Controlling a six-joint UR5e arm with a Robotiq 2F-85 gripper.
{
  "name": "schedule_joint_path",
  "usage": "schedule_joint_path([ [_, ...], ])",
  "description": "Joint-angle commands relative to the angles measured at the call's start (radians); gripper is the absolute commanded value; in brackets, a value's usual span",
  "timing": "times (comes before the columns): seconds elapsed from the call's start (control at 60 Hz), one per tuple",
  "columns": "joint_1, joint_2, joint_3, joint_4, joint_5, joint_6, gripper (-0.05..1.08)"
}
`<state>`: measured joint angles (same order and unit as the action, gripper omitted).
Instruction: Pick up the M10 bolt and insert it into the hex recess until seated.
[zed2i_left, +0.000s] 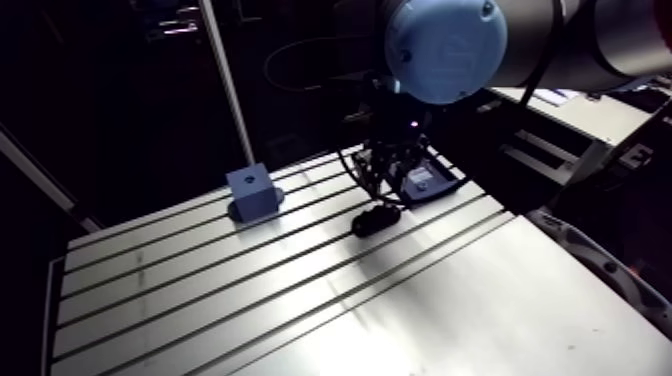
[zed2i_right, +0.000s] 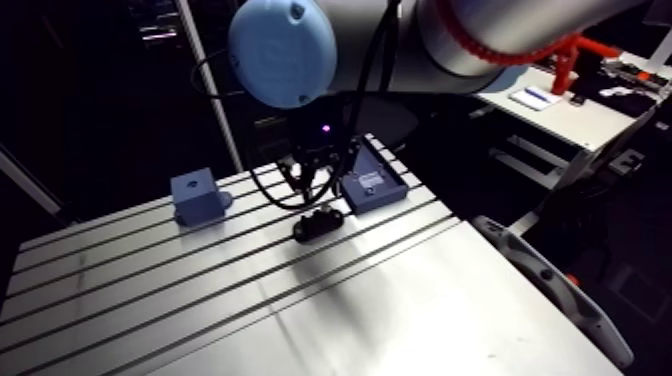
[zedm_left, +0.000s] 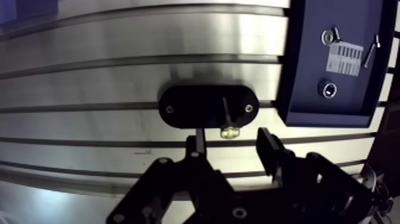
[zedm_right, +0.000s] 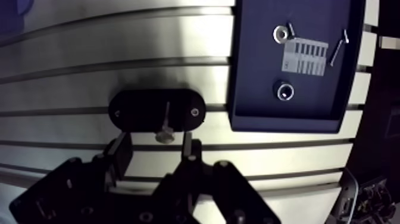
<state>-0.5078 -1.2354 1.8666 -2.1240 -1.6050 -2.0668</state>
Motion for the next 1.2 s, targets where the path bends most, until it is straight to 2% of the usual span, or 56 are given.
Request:
schedule_joint_path([
  [0.017,-0.005,0.004,0.001,-0.007,0.000,-0.002,0.45],
  [0.35,-0.006,0.021,0.006,-0.047,0.000,-0.006,0.46],
  [1.2,-0.008,0.020,0.027,-0.049,0.001,-0.019,0.47],
])
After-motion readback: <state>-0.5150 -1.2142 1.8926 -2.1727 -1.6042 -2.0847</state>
